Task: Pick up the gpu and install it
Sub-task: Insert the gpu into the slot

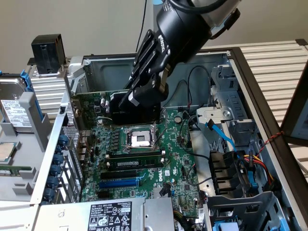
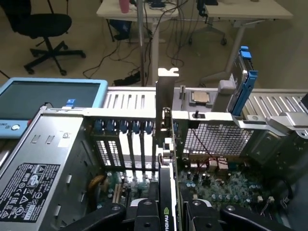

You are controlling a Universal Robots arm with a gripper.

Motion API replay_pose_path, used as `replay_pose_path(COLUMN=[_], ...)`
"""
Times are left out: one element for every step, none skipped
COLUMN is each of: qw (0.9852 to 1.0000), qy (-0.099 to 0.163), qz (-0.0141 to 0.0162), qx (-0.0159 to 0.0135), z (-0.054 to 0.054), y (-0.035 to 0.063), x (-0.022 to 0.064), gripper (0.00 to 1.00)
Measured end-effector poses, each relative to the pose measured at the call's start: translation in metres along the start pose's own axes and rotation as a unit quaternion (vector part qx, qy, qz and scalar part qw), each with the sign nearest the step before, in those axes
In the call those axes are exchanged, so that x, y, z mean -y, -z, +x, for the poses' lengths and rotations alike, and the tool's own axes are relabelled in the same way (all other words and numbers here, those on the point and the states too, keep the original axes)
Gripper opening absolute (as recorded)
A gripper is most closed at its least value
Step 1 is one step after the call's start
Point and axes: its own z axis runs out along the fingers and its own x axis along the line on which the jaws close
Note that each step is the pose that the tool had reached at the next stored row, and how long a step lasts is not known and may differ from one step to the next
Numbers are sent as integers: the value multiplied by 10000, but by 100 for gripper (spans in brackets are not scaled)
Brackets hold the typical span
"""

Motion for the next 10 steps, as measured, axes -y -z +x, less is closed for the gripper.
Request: replay_pose_path(qw=[10000, 10000, 10000, 10000, 10000, 10000, 10000, 10000, 10000, 10000], qy=[8, 14, 20, 26, 32, 39, 43, 49, 55, 63], qz=[-1, -1, -1, -1, -1, -1, -2, -2, -3, -5], qx=[-8, -14, -21, -26, -32, -37, -43, -48, -53, -60], z=[-15, -33, -52, -71, -90, -109, -128, -147, -165, -172], y=[-12, -25, -38, -52, -65, -79, -92, -105, -118, -130], x=[12, 24, 37, 50, 62, 75, 88, 101, 113, 126], gripper=[27, 27, 27, 27, 27, 27, 27, 27, 27, 27])
